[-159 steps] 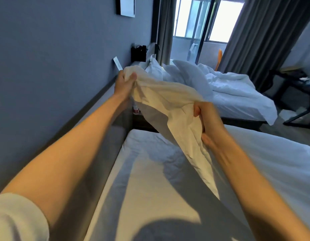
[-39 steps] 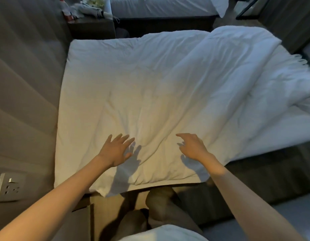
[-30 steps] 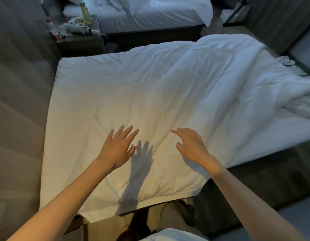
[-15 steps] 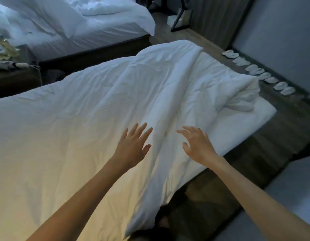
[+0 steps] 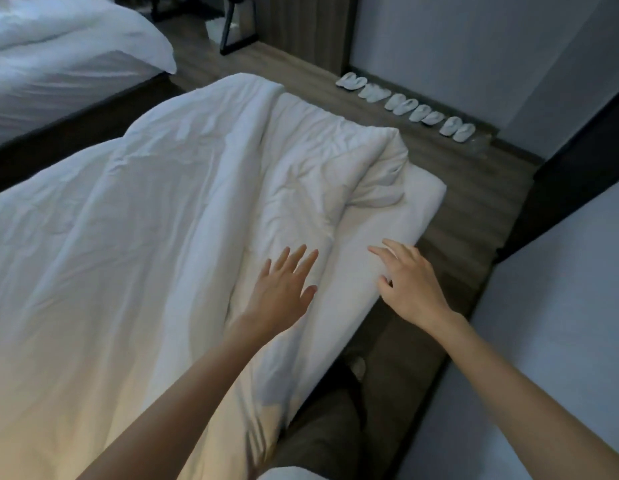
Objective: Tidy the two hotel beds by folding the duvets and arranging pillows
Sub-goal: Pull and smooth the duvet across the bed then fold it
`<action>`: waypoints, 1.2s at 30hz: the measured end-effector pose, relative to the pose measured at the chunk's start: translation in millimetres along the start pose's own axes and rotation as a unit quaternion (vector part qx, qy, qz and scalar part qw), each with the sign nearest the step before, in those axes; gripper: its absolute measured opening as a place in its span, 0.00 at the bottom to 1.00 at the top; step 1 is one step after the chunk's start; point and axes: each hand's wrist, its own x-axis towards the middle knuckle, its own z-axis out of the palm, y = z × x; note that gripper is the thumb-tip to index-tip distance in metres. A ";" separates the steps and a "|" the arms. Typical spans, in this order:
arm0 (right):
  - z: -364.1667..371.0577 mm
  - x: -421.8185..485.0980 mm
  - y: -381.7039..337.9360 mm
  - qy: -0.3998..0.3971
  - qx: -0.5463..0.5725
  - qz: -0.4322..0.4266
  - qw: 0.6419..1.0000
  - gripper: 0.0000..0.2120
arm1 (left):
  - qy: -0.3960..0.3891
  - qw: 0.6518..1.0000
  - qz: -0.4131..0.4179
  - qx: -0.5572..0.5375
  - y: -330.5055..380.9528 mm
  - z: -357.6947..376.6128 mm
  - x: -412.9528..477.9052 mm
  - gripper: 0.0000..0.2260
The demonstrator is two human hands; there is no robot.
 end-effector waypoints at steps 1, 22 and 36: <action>0.7 10.5 11.2 0.000 -0.001 0.004 1.000 0.26 | -0.001 1.000 0.001 -0.002 2.8 4.2 18.2 0.27; 27.1 327.5 195.0 -0.158 -0.072 -0.045 0.984 0.26 | -0.075 0.990 -0.108 -0.049 19.8 59.8 353.1 0.27; 82.7 470.8 257.5 -0.244 -0.136 -0.309 0.909 0.27 | -0.009 0.922 -0.348 -0.169 83.5 140.9 437.1 0.28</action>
